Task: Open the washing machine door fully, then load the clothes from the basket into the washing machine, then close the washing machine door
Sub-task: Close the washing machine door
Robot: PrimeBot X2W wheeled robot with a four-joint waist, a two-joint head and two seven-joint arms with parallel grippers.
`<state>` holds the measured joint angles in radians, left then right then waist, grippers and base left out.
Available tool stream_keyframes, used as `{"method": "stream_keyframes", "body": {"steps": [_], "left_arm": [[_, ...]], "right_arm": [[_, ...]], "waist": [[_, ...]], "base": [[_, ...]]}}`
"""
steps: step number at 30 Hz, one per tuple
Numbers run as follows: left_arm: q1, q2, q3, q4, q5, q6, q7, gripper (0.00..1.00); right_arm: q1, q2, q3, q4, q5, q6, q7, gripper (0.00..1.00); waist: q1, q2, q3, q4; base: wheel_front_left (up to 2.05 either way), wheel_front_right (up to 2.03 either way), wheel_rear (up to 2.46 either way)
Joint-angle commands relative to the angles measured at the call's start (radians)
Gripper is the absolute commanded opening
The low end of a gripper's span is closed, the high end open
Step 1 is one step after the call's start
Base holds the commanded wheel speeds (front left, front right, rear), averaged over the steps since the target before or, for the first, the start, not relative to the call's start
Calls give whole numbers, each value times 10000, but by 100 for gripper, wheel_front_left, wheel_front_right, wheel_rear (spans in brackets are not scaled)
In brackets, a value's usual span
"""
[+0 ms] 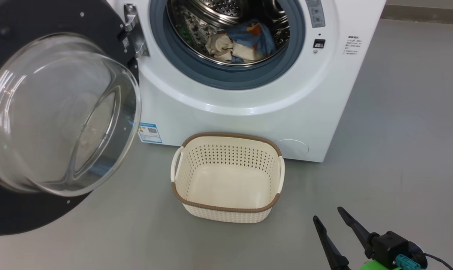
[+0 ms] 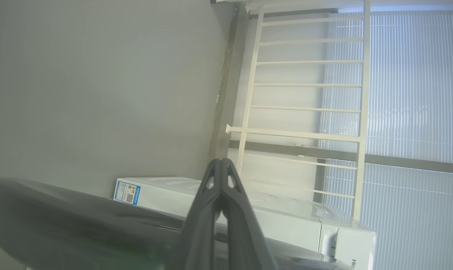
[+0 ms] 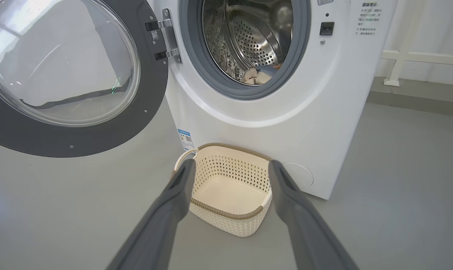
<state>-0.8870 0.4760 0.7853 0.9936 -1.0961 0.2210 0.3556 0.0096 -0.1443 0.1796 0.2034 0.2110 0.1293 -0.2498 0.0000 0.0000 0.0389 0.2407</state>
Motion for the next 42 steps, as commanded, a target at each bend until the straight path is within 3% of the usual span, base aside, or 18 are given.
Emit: {"method": "stream_keyframes", "body": {"steps": [1,21,34,42], "left_arm": [[98,471,-38,-293,-88,-106,134,0],[287,561,-580,220,-260,-982,2050,0],[686,77,-1118,189,-486,-2165,3910,0],[1175,-334,-1332,-495,-558,-2338,4681,0]], "right_arm": [[-384,-147,223,-197,34,14,-120,100],[-332,-296,172,-225,71,14,-120,100],[-264,-247,55,-235,18,14,-120,100],[-164,-142,-9,-259,0,14,-120,100]], "waist": [[0,0,-32,-73],[0,0,-49,-411],[0,0,-115,-158],[0,0,-228,-44]], "base": [[0,0,0],[0,0,0],[0,0,0],[0,0,0]]}}
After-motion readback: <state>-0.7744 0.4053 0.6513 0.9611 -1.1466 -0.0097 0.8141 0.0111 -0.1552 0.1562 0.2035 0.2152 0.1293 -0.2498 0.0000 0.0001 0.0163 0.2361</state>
